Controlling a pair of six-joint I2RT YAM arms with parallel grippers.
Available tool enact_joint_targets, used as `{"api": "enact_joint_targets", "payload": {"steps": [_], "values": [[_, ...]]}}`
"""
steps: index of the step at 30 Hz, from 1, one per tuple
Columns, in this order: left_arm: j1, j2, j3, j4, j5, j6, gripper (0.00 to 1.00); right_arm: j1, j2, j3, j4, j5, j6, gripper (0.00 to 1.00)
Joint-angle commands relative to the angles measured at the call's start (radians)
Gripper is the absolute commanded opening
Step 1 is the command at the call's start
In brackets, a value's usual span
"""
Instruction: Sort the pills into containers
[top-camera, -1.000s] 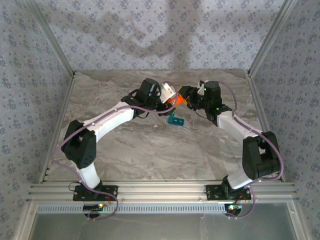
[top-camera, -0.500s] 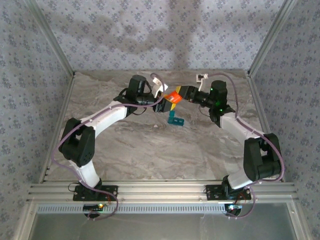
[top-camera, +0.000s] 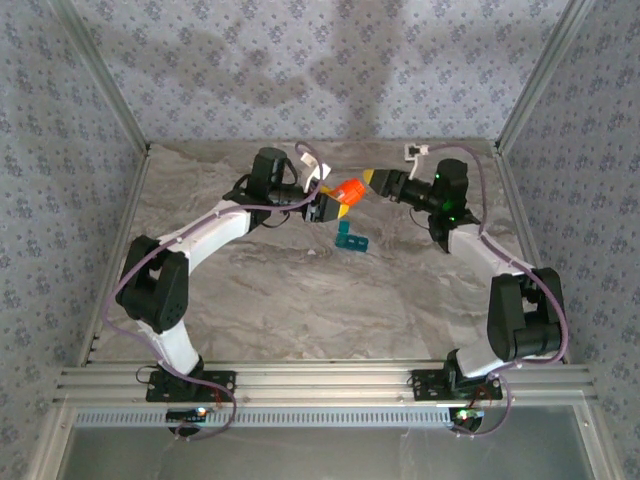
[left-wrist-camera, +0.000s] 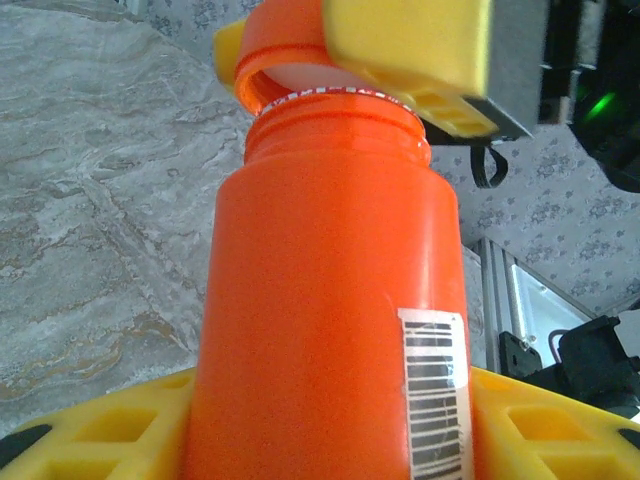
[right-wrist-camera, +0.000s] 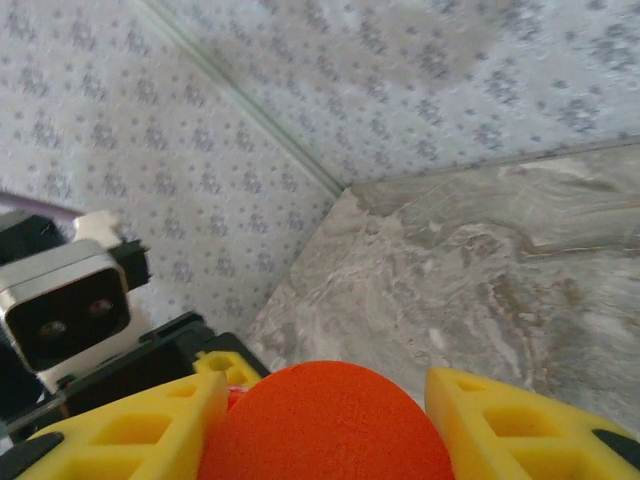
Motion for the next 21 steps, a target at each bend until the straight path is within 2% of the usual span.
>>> {"api": "enact_joint_targets", "payload": {"steps": [1,4,6,9,12,16,21], "values": [[0.006,-0.040,0.000,0.025,0.025,0.023,0.00,-0.051,-0.004,-0.046,0.096,0.031,0.115,0.32],[0.007,-0.051,-0.012,0.023,0.010,0.032,0.00,-0.072,-0.020,-0.054,0.004,0.055,0.087,0.32],[0.005,-0.061,-0.021,0.025,-0.004,0.036,0.00,-0.074,-0.044,-0.047,-0.152,0.116,0.003,0.32],[0.007,-0.075,-0.038,0.032,-0.034,0.038,0.00,-0.069,-0.075,-0.042,-0.390,0.249,-0.122,0.33],[0.009,-0.088,-0.055,0.041,-0.065,0.039,0.00,-0.056,-0.084,-0.043,-0.576,0.436,-0.208,0.33],[0.010,-0.099,-0.073,0.054,-0.088,0.033,0.00,-0.030,-0.063,-0.062,-0.712,0.696,-0.244,0.35],[0.012,-0.116,-0.086,0.052,-0.109,0.033,0.00,-0.011,-0.009,-0.097,-0.752,0.888,-0.203,0.36]]}}
